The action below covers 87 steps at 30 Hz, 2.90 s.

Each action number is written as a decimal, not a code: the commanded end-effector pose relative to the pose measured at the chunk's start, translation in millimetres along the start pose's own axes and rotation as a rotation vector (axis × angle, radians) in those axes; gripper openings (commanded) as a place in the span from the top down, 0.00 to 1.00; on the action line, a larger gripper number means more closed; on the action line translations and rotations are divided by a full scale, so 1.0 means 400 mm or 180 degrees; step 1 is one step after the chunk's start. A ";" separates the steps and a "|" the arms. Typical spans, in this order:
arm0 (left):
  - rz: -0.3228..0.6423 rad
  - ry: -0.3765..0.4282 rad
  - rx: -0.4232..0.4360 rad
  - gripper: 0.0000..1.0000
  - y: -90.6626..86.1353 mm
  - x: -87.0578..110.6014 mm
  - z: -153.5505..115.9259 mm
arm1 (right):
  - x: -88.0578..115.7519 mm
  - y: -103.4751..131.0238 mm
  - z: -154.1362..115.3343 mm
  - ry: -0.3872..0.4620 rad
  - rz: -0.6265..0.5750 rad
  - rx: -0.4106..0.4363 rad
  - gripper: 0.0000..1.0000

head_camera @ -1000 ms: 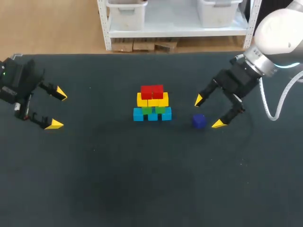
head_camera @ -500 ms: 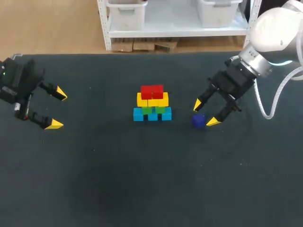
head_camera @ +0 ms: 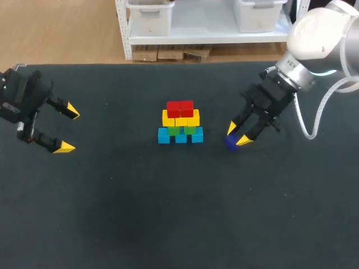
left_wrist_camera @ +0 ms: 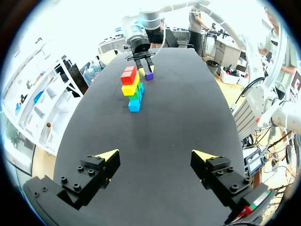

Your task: Place the blue cubes, place green cubes on the blue cubes, place the yellow cubes on the green cubes, then place the red cubes on the yellow cubes, and place purple cube on the red cubes.

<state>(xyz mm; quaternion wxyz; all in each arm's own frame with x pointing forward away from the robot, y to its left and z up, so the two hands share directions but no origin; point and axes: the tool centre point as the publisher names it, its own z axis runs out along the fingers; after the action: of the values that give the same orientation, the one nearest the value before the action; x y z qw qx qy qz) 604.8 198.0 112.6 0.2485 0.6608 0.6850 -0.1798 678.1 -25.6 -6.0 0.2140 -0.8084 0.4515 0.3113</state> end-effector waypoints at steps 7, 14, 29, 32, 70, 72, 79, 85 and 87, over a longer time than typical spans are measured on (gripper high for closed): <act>0.0011 -0.0015 -0.0006 0.00 -0.001 0.003 0.001 | -0.112 -0.004 -0.062 -0.0010 0.0318 0.0141 1.00; 0.0011 -0.0015 -0.0006 0.00 -0.001 0.003 0.001 | -0.213 -0.033 -0.145 0.0130 0.0899 0.0540 1.00; 0.0011 -0.0015 -0.0006 0.00 -0.001 0.003 0.001 | -0.376 -0.145 -0.142 0.0145 0.1171 0.1087 1.00; 0.0011 -0.0015 -0.0006 0.00 -0.001 0.003 0.001 | -0.405 -0.164 -0.127 0.0130 0.1137 0.1082 1.00; 0.0011 -0.0015 -0.0006 0.00 -0.001 0.003 0.001 | -0.400 -0.230 -0.051 0.0219 0.1370 0.0971 1.00; 0.0011 -0.0015 -0.0006 0.00 -0.001 0.003 0.001 | -0.398 -0.229 -0.049 0.0218 0.1374 0.0965 1.00; 0.0011 -0.0015 -0.0006 0.00 -0.001 0.003 0.001 | -0.396 -0.228 -0.043 0.0215 0.1386 0.0944 1.00; 0.0011 -0.0015 -0.0006 0.00 -0.001 0.003 0.001 | -0.393 -0.230 -0.040 0.0225 0.1405 0.0948 1.00; 0.0011 -0.0015 -0.0006 0.00 -0.001 0.003 0.001 | -0.393 -0.231 -0.040 0.0229 0.1408 0.0949 1.00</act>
<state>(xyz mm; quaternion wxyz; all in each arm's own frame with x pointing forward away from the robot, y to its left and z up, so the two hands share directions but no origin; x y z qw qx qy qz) 604.8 198.0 112.7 0.2485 0.6608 0.6850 -0.1798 699.4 103.2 121.1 0.2416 -0.6602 0.6650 0.2521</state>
